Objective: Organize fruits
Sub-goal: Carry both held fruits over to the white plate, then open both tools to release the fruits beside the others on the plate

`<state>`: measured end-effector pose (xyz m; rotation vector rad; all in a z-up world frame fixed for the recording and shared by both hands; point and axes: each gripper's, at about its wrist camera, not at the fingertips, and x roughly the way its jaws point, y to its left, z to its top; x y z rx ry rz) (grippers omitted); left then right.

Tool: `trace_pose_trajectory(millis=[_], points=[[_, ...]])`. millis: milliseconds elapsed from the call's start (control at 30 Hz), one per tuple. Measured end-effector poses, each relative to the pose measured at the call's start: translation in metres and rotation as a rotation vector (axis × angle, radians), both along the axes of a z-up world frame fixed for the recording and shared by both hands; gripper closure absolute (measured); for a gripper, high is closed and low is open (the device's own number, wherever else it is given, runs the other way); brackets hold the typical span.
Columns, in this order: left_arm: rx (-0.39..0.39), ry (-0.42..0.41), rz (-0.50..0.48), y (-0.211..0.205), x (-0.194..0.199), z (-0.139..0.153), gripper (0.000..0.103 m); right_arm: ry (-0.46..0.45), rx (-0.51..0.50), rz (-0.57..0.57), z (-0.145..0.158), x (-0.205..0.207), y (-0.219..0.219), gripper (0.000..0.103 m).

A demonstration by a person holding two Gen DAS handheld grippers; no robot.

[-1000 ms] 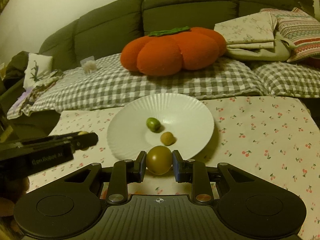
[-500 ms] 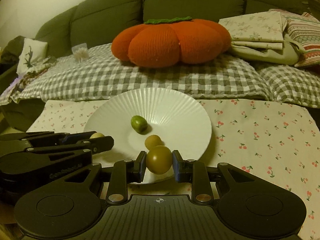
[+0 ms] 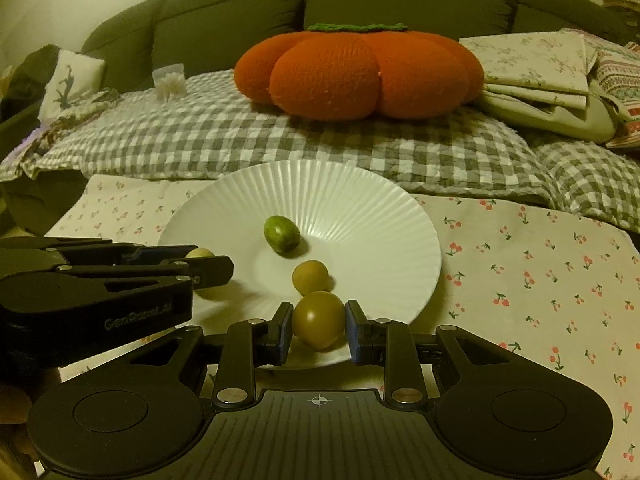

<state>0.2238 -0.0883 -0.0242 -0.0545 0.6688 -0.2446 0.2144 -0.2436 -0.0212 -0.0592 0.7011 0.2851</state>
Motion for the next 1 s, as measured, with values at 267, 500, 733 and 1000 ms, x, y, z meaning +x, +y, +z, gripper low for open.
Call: trace_pose_trajectory(millis=[267, 500, 733, 1000], points=[[-0.032, -0.009, -0.002, 0.006, -0.001, 0.003, 0.056, -0.008, 0.004, -0.013, 0.002, 0.0, -0.004, 0.068], [-0.07, 0.001, 0.019, 0.016, -0.004, 0.009, 0.056, 0.002, 0.038, -0.027, 0.006, -0.001, -0.009, 0.068], [-0.097, 0.005, 0.029, 0.023, -0.011, 0.019, 0.056, 0.0, 0.069, -0.037, 0.016, -0.006, -0.011, 0.068], [-0.107, 0.02, 0.04, 0.03, -0.022, 0.029, 0.055, 0.008, 0.103, -0.043, 0.028, -0.021, -0.009, 0.068]])
